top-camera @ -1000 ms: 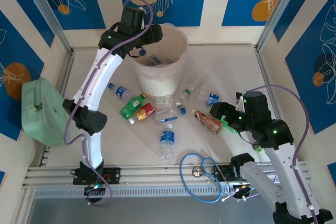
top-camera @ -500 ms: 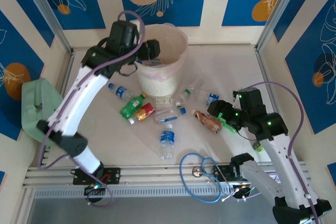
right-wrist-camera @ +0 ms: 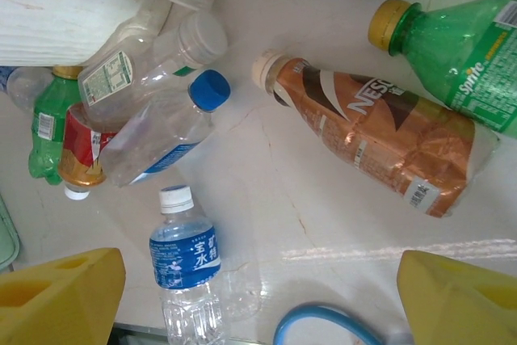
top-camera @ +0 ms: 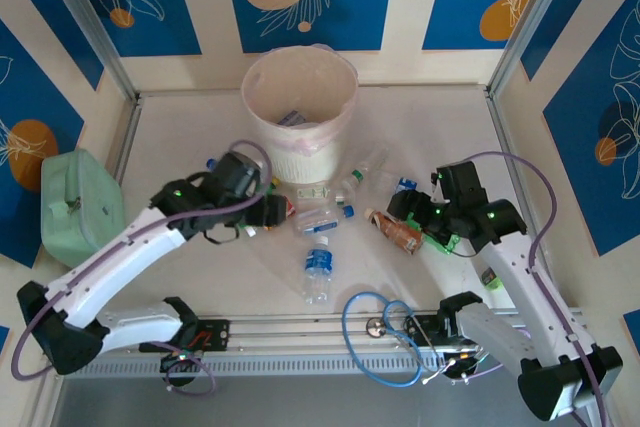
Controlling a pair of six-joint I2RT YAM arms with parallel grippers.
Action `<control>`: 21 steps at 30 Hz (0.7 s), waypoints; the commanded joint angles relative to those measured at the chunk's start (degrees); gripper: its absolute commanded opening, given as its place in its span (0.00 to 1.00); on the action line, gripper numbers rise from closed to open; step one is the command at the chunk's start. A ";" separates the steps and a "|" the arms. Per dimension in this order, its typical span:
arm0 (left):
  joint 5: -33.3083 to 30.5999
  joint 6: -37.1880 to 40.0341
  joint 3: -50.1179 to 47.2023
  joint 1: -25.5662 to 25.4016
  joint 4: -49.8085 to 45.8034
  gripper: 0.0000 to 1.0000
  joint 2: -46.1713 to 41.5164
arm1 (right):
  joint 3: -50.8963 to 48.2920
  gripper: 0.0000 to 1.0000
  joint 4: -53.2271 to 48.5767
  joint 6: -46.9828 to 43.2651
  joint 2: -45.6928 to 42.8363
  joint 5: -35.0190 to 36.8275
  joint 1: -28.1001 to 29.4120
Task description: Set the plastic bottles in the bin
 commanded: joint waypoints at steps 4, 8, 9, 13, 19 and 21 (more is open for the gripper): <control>5.75 -4.03 -5.37 -8.73 8.41 0.91 8.15 | 0.30 0.87 1.38 2.29 1.28 -0.50 4.20; 7.05 -3.51 -4.05 -12.36 10.31 0.92 16.29 | 1.01 0.87 0.87 3.42 1.25 0.66 6.25; 7.23 -3.26 -3.45 -13.09 10.38 0.92 17.92 | 1.14 0.87 0.78 3.64 1.12 0.70 6.52; 7.65 -3.09 -2.10 -14.81 10.34 0.92 21.83 | 1.02 0.87 0.65 4.24 0.36 0.28 6.98; 8.13 -3.32 -0.54 -16.26 8.45 0.83 27.45 | 0.18 0.87 0.74 4.41 -0.25 0.45 7.07; 7.77 -3.07 0.30 -16.77 7.52 0.82 29.02 | 0.05 0.87 0.82 4.44 -0.36 0.45 7.07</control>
